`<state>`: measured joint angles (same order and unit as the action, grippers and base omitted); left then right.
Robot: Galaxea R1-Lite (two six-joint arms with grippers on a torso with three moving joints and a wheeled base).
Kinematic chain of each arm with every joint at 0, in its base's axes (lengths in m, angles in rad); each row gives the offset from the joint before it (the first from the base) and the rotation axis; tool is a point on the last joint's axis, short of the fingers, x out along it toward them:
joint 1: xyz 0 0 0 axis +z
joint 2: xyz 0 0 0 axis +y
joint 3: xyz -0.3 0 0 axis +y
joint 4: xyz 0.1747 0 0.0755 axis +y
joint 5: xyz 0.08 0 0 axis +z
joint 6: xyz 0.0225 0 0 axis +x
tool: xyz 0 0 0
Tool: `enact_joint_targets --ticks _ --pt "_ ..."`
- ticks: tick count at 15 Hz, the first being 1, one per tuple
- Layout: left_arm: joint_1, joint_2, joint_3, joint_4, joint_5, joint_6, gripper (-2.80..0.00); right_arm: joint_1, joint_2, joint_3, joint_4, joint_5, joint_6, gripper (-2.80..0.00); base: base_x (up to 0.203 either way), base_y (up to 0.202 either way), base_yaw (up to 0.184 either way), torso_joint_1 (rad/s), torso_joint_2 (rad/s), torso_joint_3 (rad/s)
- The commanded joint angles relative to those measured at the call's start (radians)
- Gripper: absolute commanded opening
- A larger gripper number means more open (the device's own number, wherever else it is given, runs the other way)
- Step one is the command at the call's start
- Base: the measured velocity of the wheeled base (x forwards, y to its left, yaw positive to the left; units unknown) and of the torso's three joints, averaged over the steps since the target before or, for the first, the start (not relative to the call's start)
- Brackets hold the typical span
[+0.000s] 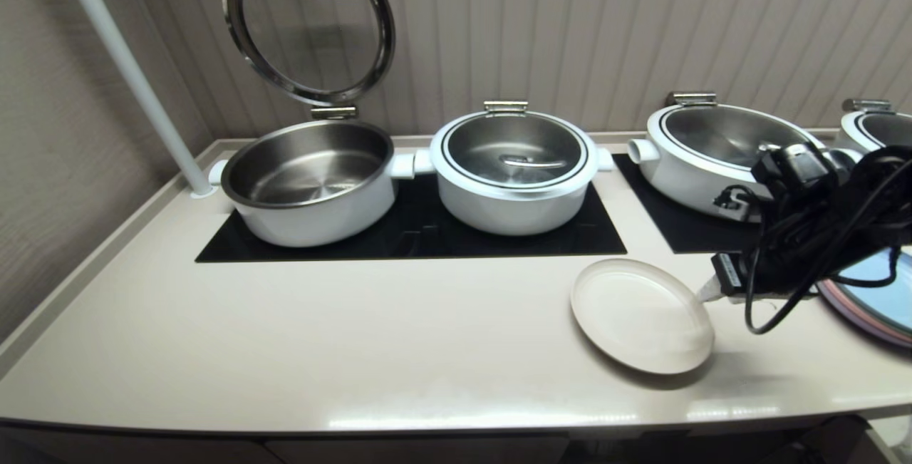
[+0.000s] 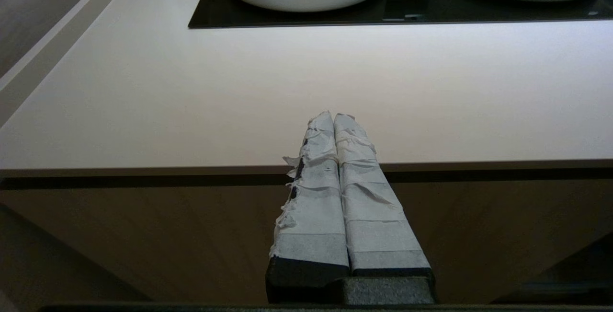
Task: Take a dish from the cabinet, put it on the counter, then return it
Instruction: Pick up the plate from the table
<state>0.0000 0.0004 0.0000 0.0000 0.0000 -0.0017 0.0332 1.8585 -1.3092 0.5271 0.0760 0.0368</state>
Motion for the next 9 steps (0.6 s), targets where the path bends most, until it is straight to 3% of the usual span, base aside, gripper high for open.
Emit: enact_joint_targets --ticks 1,9 --pt "0.000 0.000 0.000 0.000 0.000 0.000 -2.80 -0.001 0.047 -0.022 0.003 0.001 0.000 0.00 0.000 0.000 0.000 0.000 0.00 0.000" --pt "0.000 0.000 0.000 0.000 0.000 0.000 -2.80 0.000 0.133 -0.064 -0.003 0.000 0.000 0.00 0.000 0.000 0.000 0.000 0.00 0.000"
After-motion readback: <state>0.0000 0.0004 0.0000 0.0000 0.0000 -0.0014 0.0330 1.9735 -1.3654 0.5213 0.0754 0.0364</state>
